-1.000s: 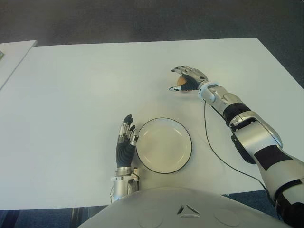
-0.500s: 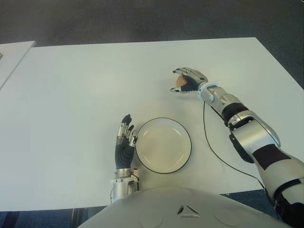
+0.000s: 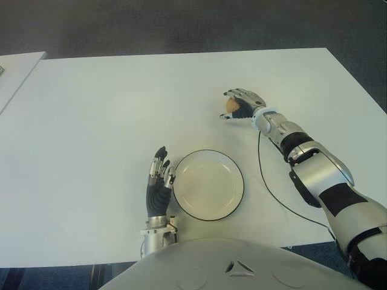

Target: Put the apples into the plate.

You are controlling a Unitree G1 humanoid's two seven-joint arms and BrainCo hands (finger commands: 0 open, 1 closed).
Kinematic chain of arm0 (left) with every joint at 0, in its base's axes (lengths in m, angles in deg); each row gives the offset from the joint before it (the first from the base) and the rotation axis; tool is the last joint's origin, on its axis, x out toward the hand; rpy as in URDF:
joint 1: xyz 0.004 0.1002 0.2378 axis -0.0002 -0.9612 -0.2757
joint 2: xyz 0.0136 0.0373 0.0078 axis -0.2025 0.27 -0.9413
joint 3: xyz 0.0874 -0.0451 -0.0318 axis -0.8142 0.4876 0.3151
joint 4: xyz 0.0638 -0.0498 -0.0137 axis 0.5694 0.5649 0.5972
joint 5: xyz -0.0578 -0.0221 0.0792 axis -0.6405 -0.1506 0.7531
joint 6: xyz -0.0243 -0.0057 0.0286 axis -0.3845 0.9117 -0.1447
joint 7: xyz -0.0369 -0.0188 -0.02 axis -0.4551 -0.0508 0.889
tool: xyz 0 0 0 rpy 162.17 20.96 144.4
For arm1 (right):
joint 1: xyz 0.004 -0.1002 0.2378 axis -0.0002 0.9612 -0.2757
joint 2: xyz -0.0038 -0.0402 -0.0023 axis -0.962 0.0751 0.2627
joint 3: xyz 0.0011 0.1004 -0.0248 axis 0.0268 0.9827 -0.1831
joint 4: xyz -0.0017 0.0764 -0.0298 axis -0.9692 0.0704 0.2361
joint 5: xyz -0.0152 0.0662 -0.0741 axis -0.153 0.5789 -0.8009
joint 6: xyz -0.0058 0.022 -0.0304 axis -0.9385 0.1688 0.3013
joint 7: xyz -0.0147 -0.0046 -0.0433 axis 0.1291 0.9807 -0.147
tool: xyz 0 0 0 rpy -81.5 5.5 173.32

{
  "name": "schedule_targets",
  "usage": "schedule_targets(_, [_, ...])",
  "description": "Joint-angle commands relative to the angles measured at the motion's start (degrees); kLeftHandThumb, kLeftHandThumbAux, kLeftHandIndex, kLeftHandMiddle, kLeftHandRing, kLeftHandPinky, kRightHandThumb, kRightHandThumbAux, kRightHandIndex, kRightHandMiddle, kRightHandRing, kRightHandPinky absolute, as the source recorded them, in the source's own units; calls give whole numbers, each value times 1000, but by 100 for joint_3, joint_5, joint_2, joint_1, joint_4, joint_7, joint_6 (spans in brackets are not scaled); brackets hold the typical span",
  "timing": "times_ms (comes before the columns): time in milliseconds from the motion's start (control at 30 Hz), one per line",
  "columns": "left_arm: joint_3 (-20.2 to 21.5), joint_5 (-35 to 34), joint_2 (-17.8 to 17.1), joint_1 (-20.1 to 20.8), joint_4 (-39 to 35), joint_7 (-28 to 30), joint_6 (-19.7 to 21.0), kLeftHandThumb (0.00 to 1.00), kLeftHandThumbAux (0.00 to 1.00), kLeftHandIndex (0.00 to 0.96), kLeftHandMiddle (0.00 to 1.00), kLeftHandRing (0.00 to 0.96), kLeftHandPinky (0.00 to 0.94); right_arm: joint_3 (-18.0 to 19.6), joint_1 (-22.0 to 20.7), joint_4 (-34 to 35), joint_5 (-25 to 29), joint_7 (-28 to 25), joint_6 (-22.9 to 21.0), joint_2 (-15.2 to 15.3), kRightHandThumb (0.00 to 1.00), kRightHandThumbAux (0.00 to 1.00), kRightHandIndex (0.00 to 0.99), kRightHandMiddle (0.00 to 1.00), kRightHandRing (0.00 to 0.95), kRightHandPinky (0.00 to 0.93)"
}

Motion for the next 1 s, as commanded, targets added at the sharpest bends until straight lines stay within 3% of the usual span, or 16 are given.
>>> schedule_targets(33, [-23, -115, 184, -178, 118, 6, -85, 139, 508, 50, 67, 64, 94, -24, 80, -182, 9, -8, -133, 13, 217, 387, 0, 0, 0, 0])
schedule_targets(367, [-121, -391, 115, -171, 208, 201, -239, 142, 499, 49, 61, 59, 97, -33, 199, -392, 22, 118, -380, -95, 210, 380, 0, 0, 0, 0])
schedule_targets(700, [-99, -126, 97, -312, 182, 136, -202, 122, 484, 39, 48, 47, 83, -102, 260, -467, -20, 269, -473, -236, 188, 383, 9, 0, 0, 0])
schedule_targets(967, [-75, -66, 148, -403, 173, 89, -495, 145, 484, 46, 60, 60, 103, -154, 204, -272, -6, 75, -376, -146, 191, 395, 6, 0, 0, 0])
schedule_targets(1000, [-77, -73, 145, -411, 166, 96, -517, 148, 484, 47, 62, 62, 104, -156, 280, -398, -35, 100, -550, -210, 194, 397, 5, 0, 0, 0])
